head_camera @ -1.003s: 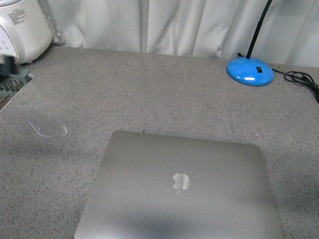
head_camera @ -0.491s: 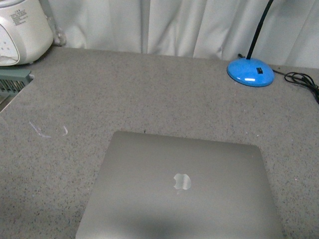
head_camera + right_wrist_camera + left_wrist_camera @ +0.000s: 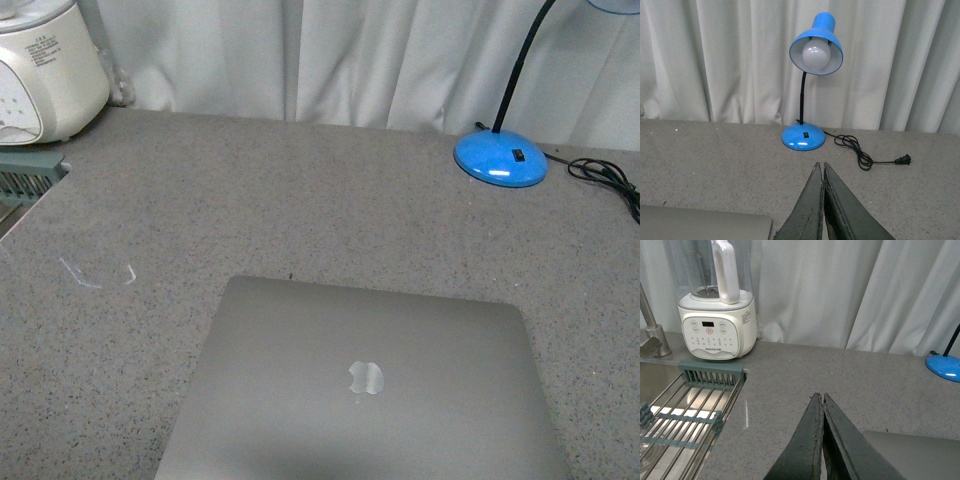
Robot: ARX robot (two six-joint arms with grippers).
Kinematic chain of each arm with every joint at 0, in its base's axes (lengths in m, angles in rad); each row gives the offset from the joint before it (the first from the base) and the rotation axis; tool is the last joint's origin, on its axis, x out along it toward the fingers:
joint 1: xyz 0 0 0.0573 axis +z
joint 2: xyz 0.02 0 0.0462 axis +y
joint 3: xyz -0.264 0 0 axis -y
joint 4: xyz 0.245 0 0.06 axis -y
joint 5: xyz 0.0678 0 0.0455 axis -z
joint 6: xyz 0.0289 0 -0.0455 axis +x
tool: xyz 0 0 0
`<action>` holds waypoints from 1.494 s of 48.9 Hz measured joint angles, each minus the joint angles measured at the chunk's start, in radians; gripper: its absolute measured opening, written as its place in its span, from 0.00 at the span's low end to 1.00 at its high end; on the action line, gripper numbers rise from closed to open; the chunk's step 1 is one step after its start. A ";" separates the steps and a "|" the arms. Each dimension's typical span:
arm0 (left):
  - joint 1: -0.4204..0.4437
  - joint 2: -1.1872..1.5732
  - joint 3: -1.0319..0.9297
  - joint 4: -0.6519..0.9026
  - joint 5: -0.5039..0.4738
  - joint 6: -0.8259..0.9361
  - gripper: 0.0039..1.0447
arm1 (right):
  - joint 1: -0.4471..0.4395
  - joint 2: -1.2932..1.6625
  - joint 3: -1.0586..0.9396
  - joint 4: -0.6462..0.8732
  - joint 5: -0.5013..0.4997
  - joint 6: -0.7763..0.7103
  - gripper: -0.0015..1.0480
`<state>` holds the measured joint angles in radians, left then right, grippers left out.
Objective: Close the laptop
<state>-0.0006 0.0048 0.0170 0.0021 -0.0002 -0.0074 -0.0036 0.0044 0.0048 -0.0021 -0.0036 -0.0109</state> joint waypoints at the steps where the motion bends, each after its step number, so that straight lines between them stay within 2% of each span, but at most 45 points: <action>1: 0.000 0.000 0.000 0.000 0.000 0.000 0.04 | 0.000 0.000 0.000 0.000 0.000 0.000 0.01; 20: 0.000 -0.001 0.000 0.000 0.000 -0.001 0.05 | 0.000 0.000 0.000 0.000 0.000 0.000 0.01; 22: 0.000 -0.001 0.000 0.000 0.000 0.000 0.15 | 0.000 0.000 0.000 0.000 0.000 0.000 0.04; 26: 0.000 -0.001 0.000 0.000 0.000 0.000 0.32 | 0.000 0.000 0.000 0.000 0.000 0.000 0.21; 45: 0.000 -0.001 0.000 0.000 0.000 0.000 0.89 | 0.000 0.000 0.000 0.000 0.000 0.000 0.77; 48: 0.000 -0.001 0.000 0.000 0.000 0.002 0.96 | 0.000 0.000 0.000 0.000 0.000 0.000 0.85; 50: 0.000 -0.001 0.000 0.000 0.000 0.002 0.95 | 0.000 0.000 0.000 0.000 0.000 0.000 0.92; 52: 0.000 -0.001 0.000 0.000 0.000 0.002 0.94 | 0.000 0.000 0.000 0.000 0.000 0.002 0.93; 55: 0.000 -0.001 0.000 0.000 0.000 0.003 0.94 | 0.000 0.000 0.000 0.000 0.000 0.001 0.91; 73: 0.000 -0.001 0.000 0.000 0.000 0.003 0.94 | 0.000 0.000 0.000 0.000 0.000 0.001 0.91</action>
<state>-0.0006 0.0040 0.0170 0.0021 -0.0002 -0.0048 -0.0036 0.0044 0.0048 -0.0021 -0.0036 -0.0097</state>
